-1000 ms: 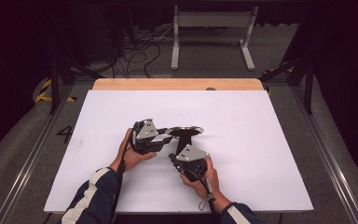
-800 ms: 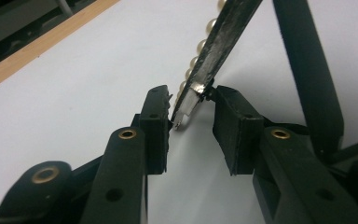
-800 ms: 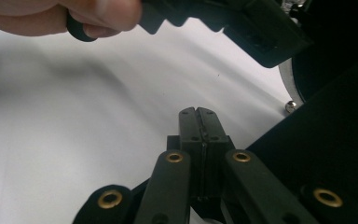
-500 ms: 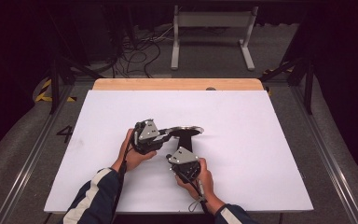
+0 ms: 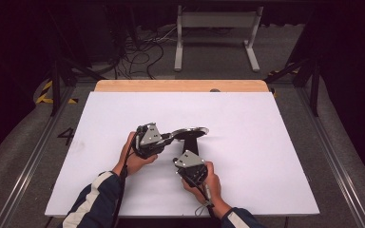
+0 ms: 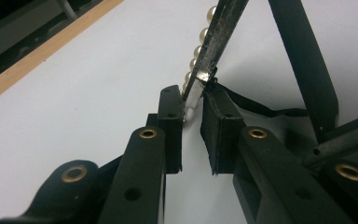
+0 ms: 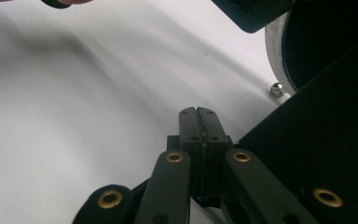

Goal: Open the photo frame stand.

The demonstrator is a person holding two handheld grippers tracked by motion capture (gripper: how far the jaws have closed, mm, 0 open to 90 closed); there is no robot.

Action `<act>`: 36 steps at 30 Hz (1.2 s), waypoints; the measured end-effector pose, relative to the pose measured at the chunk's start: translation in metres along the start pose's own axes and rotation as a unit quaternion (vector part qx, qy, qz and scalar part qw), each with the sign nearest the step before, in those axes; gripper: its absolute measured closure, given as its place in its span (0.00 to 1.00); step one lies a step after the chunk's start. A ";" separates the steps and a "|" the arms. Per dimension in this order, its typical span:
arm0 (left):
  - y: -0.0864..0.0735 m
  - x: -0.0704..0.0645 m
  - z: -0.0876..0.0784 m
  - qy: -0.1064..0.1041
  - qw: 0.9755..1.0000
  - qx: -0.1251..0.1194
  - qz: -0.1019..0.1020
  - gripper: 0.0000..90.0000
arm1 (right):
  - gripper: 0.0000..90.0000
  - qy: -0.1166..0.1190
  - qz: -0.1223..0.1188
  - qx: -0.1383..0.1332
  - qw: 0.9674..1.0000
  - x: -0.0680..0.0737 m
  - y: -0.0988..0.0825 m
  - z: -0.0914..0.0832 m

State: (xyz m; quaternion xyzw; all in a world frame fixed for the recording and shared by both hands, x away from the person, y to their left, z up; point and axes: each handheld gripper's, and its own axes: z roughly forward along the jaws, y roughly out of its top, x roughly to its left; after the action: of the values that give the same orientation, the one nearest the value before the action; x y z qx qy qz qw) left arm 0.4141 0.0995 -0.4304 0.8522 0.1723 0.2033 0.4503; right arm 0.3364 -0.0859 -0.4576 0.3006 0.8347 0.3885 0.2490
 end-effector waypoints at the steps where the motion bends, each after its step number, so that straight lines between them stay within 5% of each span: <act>1: 0.000 0.000 0.000 0.000 1.000 0.000 0.000 0.87 | 1.00 0.003 0.004 0.001 1.000 -0.001 0.000 -0.001; 10: 0.002 -0.004 -0.001 0.008 1.000 0.007 0.013 0.88 | 1.00 0.004 0.001 0.006 1.000 -0.003 -0.001 -0.002; 13: 0.002 -0.005 -0.002 0.004 1.000 0.008 0.019 0.89 | 1.00 0.002 0.010 0.007 1.000 -0.004 -0.001 -0.002; 14: 0.002 -0.004 -0.003 0.004 1.000 0.005 0.018 0.98 | 1.00 -0.003 0.012 0.009 1.000 -0.005 -0.001 -0.002; 27: 0.004 -0.009 -0.002 -0.013 1.000 0.002 0.020 0.98 | 1.00 0.003 0.030 0.013 0.999 -0.015 -0.008 -0.009; 31: 0.003 -0.010 0.000 -0.020 1.000 -0.002 0.014 0.95 | 1.00 0.008 0.038 0.014 0.999 -0.018 -0.010 -0.011; 36: -0.001 -0.011 0.006 -0.024 1.000 0.000 0.009 0.80 | 1.00 0.011 0.040 0.014 0.999 -0.019 -0.010 -0.011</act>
State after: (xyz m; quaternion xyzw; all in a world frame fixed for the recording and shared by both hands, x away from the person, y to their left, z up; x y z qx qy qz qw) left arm 0.4080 0.0904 -0.4365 0.8585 0.1538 0.1867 0.4522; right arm 0.3389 -0.1101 -0.4561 0.3326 0.8300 0.3899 0.2201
